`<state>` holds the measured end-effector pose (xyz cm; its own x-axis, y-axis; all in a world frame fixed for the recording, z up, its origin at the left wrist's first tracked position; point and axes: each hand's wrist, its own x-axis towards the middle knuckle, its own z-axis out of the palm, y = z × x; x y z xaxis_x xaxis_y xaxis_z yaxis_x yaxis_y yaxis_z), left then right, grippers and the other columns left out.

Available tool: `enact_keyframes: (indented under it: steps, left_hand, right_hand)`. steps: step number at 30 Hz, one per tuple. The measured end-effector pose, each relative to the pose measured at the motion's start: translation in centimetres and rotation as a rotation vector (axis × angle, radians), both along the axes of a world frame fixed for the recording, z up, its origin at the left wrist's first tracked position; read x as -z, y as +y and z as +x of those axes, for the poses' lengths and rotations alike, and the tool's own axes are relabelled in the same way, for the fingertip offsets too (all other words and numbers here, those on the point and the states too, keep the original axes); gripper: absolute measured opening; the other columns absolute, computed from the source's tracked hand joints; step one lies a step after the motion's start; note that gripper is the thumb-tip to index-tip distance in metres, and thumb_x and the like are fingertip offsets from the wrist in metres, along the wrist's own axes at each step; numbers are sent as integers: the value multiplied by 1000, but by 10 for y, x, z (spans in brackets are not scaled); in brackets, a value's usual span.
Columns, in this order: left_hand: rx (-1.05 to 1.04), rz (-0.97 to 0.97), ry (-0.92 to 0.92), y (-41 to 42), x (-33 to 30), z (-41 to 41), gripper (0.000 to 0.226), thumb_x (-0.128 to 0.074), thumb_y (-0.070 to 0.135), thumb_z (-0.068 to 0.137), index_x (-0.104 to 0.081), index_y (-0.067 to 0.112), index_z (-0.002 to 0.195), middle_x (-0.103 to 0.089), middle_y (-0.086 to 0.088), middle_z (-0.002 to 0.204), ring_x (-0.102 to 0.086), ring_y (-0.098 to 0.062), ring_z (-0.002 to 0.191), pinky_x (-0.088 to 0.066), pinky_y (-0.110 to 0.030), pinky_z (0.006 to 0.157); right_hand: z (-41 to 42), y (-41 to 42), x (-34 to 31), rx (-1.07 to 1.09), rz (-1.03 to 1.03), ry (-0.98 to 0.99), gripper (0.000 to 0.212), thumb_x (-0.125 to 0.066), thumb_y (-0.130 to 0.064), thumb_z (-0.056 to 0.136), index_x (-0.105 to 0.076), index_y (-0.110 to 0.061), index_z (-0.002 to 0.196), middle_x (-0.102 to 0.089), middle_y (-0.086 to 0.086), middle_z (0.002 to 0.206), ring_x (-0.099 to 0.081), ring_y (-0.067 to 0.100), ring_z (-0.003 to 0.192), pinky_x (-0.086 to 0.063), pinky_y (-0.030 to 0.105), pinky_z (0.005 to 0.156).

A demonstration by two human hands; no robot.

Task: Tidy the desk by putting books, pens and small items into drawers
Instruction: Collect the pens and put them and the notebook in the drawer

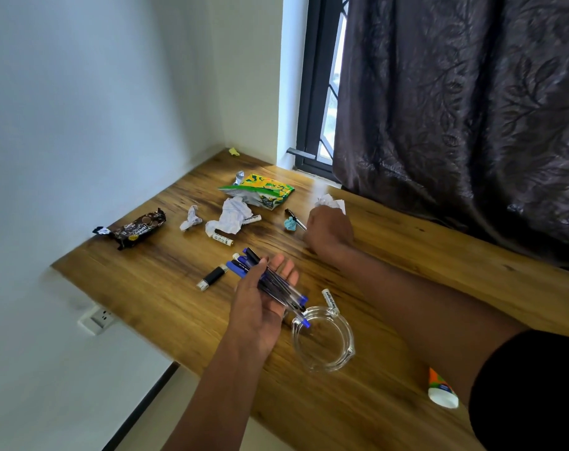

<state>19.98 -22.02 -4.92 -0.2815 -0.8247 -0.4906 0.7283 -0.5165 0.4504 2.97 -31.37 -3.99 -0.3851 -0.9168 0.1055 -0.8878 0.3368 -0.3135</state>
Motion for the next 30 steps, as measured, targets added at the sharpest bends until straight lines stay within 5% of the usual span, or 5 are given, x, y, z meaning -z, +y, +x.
enact_keyframes:
  steps: [8,15,19,22,30]
  left_hand:
    - [83,-10,12,13,-13,-5,30,-58,16,103,-63,0,127,-74,-17,121,-69,-32,117,-51,-44,104]
    - [139,-36,79,35,-30,-29,29,-61,35,101,-74,10,95,-74,-13,118,-73,-25,108,-48,-44,109]
    - [215,-110,104,56,-41,-46,65,-62,54,96,-62,0,132,-61,-21,140,-58,-34,132,-47,-47,111]
    - [210,-74,158,60,-40,-54,66,-64,56,93,-54,12,141,-58,-15,140,-53,-32,137,-60,-39,92]
    - [472,-131,-30,145,-47,-75,28,-54,28,104,-69,7,115,-73,-13,109,-73,-25,97,-55,-39,84]
  right_hand:
    - [0,52,-36,107,-245,-270,10,-74,-29,70,-70,-27,78,-69,-12,76,-65,9,77,-52,29,70]
    - [11,140,-76,-64,-364,-480,11,-78,-18,79,-78,-23,89,-71,-15,71,-66,-6,66,-49,11,59]
    - [12,196,-82,-142,-343,-366,14,-76,-19,80,-78,-22,93,-76,-11,83,-70,1,74,-60,27,70]
    - [13,221,-68,-180,-267,-264,17,-72,-23,79,-75,-27,96,-75,-13,90,-67,3,79,-58,30,71]
    - [8,323,-65,-59,-220,-176,13,-69,-33,85,-68,-30,97,-66,-17,101,-57,1,91,-55,26,73]
